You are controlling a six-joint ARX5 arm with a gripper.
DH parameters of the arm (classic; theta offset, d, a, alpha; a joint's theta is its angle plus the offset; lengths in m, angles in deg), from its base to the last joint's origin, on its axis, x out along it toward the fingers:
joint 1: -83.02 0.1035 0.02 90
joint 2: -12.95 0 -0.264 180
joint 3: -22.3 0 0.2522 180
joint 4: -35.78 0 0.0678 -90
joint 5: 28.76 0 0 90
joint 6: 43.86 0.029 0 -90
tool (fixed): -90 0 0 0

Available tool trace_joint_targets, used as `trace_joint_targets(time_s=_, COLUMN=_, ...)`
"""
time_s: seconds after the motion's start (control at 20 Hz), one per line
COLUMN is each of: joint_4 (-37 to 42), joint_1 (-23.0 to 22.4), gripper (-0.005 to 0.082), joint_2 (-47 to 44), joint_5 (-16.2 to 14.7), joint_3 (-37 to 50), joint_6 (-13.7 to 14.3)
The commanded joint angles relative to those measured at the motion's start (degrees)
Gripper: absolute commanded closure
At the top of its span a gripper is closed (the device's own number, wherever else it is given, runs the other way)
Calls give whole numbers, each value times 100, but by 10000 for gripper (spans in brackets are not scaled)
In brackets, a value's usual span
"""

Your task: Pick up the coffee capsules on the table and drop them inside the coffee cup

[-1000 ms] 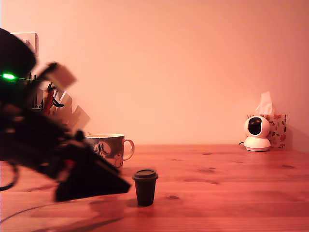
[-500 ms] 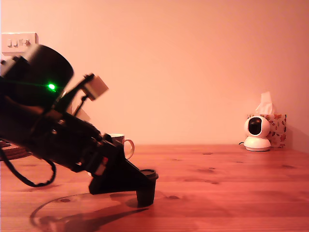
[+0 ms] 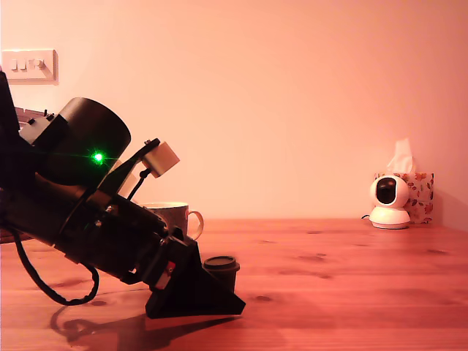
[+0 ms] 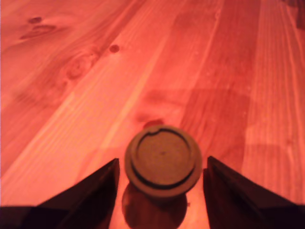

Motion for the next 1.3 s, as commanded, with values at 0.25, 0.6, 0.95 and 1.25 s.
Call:
trace_joint_targets(time_s=0.25, joint_4=15, joint_1=-22, gripper=314, joint_2=-55, joint_5=-7, joint_3=-20, joint_6=116)
trace_joint_targets(time_s=0.6, joint_4=-4, joint_1=-22, gripper=658, joint_2=-55, joint_5=-7, joint_3=-20, joint_6=111)
trace_joint_targets(time_s=0.95, joint_4=0, joint_1=-22, gripper=695, joint_2=13, joint_5=-11, joint_3=-20, joint_6=105)
trace_joint_targets(time_s=1.25, joint_4=-160, joint_1=-20, gripper=695, joint_2=586, joint_5=26, joint_3=-22, joint_6=-382)
